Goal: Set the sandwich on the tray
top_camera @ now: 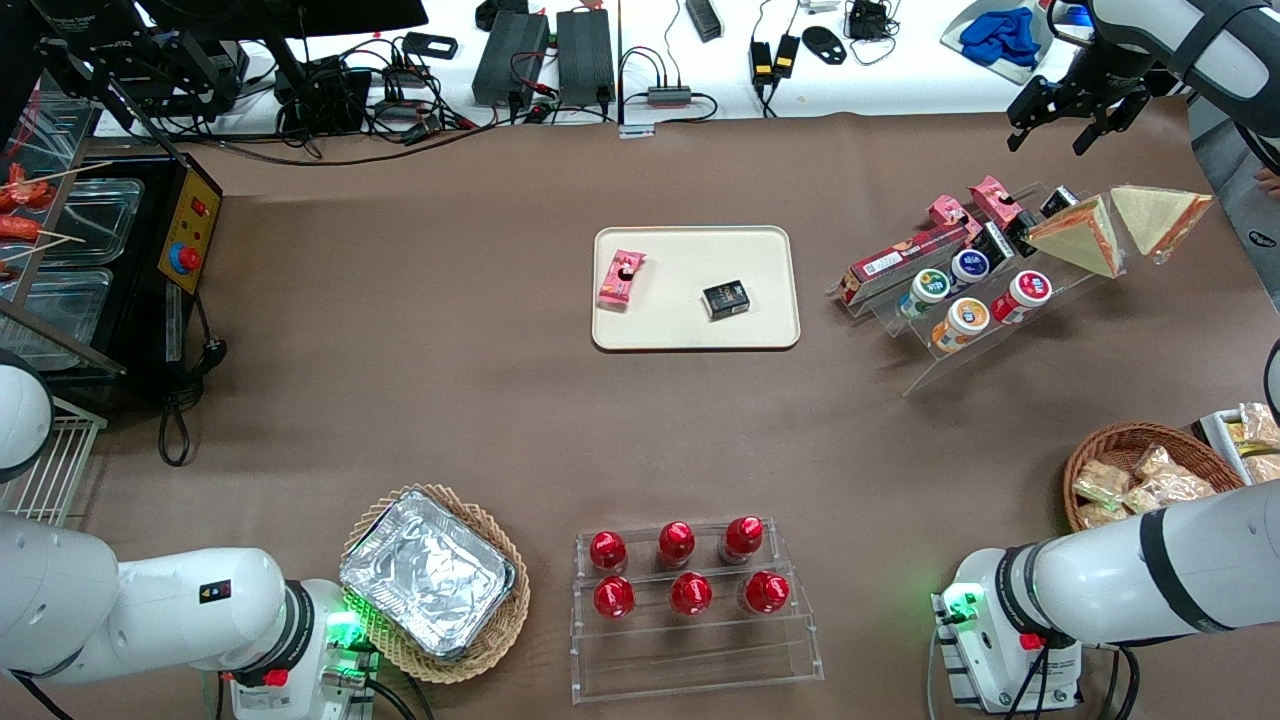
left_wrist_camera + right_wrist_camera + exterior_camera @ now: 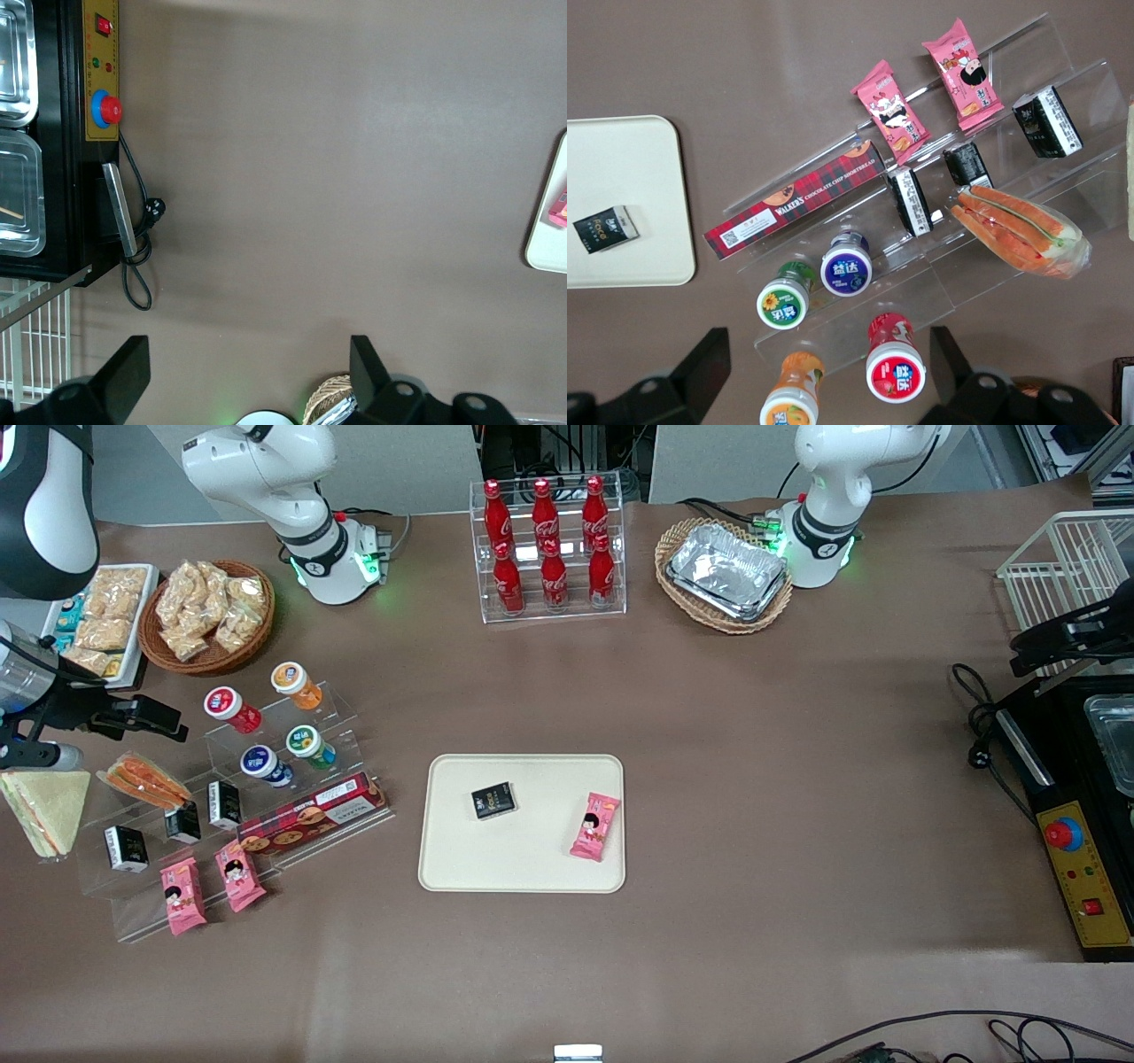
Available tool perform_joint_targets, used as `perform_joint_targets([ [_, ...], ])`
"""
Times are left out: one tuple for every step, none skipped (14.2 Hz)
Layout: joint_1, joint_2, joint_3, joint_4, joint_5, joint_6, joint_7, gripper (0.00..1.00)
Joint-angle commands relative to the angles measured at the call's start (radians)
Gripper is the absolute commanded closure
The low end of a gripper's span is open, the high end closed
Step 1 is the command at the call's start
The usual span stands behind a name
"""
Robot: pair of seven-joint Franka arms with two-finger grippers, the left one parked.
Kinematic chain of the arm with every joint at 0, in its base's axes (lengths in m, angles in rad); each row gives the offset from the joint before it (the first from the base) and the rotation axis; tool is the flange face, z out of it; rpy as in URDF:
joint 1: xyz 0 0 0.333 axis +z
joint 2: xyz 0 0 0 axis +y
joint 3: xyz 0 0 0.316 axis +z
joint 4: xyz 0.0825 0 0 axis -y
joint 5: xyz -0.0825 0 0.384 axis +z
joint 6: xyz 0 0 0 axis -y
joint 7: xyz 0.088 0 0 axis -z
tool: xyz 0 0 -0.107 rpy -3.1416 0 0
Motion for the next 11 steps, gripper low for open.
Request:
perform_joint_targets([
  [0.006, 0.006, -0.004, 0.014, 0.000, -0.012, 0.004, 0.00],
  [0.005, 0.006, -0.004, 0.014, 0.000, -0.013, -0.005, 0.00],
  [0.006, 0.006, -0.004, 0.014, 0.000, -0.015, -0.001, 0.00],
  [0.005, 0.006, -0.006, 0.016, 0.000, -0.015, 0.007, 0.00],
  [0.003, 0.006, -0.006, 0.027, 0.000, -0.012, 0.007, 0.00],
  [0.003, 0.010, -0.006, 0.040, 0.000, -0.012, -0.001, 0.00],
  [0.003, 0.013, -0.006, 0.041, -0.011, -0.007, -0.005, 0.00],
  [0.005, 0.015, -0.006, 0.042, -0.017, -0.006, -0.006, 0.00],
  [0.005, 0.015, -0.007, 0.051, -0.018, -0.006, -0.002, 0.00],
  [0.002, 0.016, -0.007, 0.071, -0.018, -0.007, -0.002, 0.00],
  [-0.003, 0.018, -0.007, 0.083, -0.018, -0.013, -0.002, 0.00],
])
